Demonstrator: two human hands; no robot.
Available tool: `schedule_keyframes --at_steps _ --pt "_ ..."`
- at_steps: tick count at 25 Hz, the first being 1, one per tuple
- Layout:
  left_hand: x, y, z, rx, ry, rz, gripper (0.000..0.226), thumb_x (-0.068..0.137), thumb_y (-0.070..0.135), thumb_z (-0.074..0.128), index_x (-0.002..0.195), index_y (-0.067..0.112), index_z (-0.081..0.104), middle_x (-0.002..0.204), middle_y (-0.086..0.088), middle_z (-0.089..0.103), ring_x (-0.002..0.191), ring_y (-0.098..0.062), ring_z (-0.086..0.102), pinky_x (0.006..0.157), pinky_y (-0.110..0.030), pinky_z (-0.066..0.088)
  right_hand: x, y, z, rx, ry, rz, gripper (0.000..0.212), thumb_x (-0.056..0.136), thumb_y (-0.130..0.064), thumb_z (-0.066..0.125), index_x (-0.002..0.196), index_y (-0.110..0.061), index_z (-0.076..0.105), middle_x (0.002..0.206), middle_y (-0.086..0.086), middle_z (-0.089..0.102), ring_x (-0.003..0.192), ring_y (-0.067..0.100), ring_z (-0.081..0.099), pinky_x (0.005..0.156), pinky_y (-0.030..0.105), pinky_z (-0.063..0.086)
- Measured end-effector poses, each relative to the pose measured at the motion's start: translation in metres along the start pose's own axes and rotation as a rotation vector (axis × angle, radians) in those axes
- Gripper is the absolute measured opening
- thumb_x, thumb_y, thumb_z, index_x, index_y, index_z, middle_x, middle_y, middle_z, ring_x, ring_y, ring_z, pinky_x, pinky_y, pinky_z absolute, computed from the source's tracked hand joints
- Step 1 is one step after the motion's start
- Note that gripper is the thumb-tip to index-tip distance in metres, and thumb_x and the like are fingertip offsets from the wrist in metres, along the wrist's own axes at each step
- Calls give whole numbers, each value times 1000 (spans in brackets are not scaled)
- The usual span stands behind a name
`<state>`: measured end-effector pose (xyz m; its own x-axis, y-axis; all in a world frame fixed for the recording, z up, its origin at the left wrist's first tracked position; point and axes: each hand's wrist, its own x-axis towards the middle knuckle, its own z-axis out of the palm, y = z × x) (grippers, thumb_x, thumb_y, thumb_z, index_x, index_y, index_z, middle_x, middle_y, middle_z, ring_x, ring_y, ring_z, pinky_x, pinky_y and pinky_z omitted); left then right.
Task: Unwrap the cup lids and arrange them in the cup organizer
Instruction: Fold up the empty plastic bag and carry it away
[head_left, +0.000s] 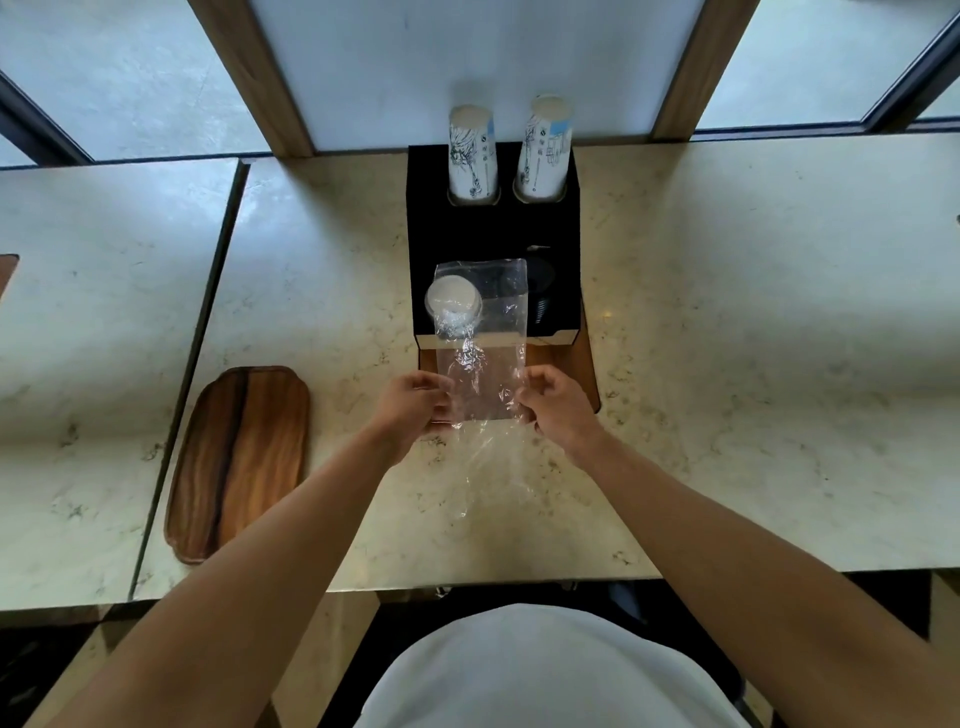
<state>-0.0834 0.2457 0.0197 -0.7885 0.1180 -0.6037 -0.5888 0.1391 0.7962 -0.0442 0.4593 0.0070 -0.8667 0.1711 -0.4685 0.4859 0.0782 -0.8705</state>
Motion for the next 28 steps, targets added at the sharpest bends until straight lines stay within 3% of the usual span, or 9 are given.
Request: schedule_keyframes --at_steps 3,7,11,15,20,22,24,26,28 --pt "0 1 0 -27 -17 -24 12 95 -3 57 102 3 65 70 -3 70 64 -18 68 63 -36 59 -1 -2 -4 37 -37 -12 13 98 -8 59 108 -13 66 72 4 70 47 9 55 43 16 41" --pt "-2 2 2 -87 -50 -42 17 94 -7 53 102 3 64 70 -9 67 60 -21 65 56 -35 57 0 -2 -9 110 -40 51 16 98 -11 59 108 -17 69 68 2 68 52 11 55 46 24 39" --pt "-2 1 4 -205 -40 -66 33 94 -12 48 102 10 72 72 -9 64 56 -17 58 50 -32 52 0 0 -10 350 -67 131 28 99 -4 56 119 -17 71 68 8 63 54 15 52 50 28 36" --pt "-1 5 8 -307 -30 -122 42 96 -10 45 89 10 81 77 -10 71 60 -16 64 56 -29 55 0 -3 -9 531 -78 168 23 97 -5 56 103 -12 77 65 7 61 53 16 53 51 28 40" --pt "-4 10 10 -379 -51 -153 33 96 -3 40 106 -8 71 87 -19 69 65 -22 66 58 -32 59 3 -8 -9 645 -49 249 20 91 -12 55 93 -5 73 70 6 70 63 18 62 51 26 50" --pt "-6 10 9 -375 -52 -157 30 95 5 44 108 -8 67 91 -20 67 69 -24 65 58 -34 56 3 -8 -10 601 -67 274 20 89 -25 60 93 -10 72 75 3 72 69 17 65 57 27 52" --pt "-6 9 8 -295 -66 -156 25 94 15 52 106 -2 66 98 -20 64 80 -28 62 70 -38 53 4 -7 -9 487 -78 280 19 90 -31 67 91 -13 73 75 1 72 69 16 67 59 29 52" --pt "-5 7 7 -228 -91 -128 27 94 15 60 116 -1 65 109 -21 63 89 -32 60 78 -41 52 4 -5 -8 410 -109 258 11 88 -19 70 95 -11 74 80 2 71 73 18 66 56 29 53" --pt "-3 5 6 -259 -116 -127 40 93 7 65 132 13 60 122 -15 63 92 -30 59 83 -43 50 2 -3 -7 401 -117 245 15 86 -3 69 97 -13 73 88 5 70 76 19 66 60 30 54"
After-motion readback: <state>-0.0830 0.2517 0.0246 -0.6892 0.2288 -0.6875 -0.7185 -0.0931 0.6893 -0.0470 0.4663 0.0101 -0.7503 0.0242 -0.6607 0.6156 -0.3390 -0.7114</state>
